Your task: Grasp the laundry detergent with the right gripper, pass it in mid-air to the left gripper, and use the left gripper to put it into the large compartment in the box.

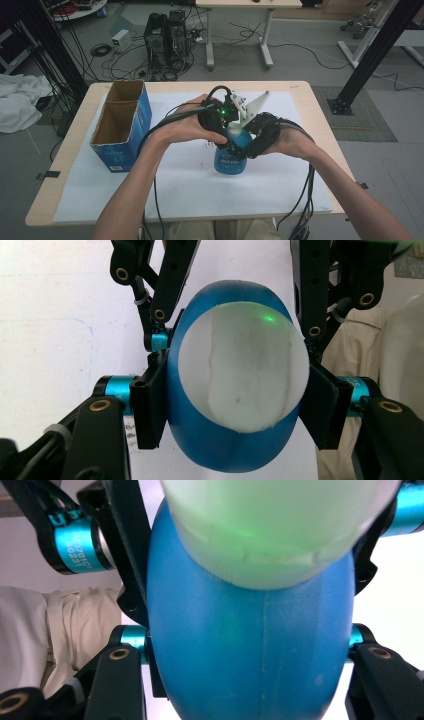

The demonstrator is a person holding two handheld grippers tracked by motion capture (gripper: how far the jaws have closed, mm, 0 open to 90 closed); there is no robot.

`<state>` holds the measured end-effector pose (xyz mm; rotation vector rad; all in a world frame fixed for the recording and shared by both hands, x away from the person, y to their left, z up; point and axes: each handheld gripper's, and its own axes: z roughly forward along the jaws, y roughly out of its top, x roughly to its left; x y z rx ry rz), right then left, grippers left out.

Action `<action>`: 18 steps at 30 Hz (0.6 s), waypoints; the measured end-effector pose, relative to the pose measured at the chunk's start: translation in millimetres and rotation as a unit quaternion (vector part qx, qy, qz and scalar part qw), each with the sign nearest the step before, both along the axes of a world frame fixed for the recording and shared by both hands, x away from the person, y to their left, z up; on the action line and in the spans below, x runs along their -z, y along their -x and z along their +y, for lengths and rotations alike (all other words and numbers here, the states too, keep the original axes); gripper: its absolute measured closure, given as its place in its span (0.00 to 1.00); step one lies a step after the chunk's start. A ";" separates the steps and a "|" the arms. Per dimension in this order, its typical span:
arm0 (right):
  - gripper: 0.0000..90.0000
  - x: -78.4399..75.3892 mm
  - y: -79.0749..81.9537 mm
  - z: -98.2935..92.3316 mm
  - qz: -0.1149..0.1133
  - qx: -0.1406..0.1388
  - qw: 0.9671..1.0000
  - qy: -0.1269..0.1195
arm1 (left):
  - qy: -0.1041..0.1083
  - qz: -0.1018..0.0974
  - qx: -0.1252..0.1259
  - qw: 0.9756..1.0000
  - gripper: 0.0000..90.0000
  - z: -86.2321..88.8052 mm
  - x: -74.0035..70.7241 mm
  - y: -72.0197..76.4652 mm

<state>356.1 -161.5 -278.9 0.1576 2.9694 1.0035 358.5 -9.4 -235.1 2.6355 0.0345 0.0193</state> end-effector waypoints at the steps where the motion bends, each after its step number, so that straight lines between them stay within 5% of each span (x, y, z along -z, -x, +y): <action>1: 0.47 0.3 0.2 0.1 0.000 0.000 1.000 0.000 | 0.000 0.000 0.001 1.000 0.42 0.1 -0.1 -0.2; 18: 0.41 3.9 0.5 0.6 0.016 -0.002 1.000 0.006 | 0.001 -0.001 -0.001 1.000 0.42 2.6 0.5 1.8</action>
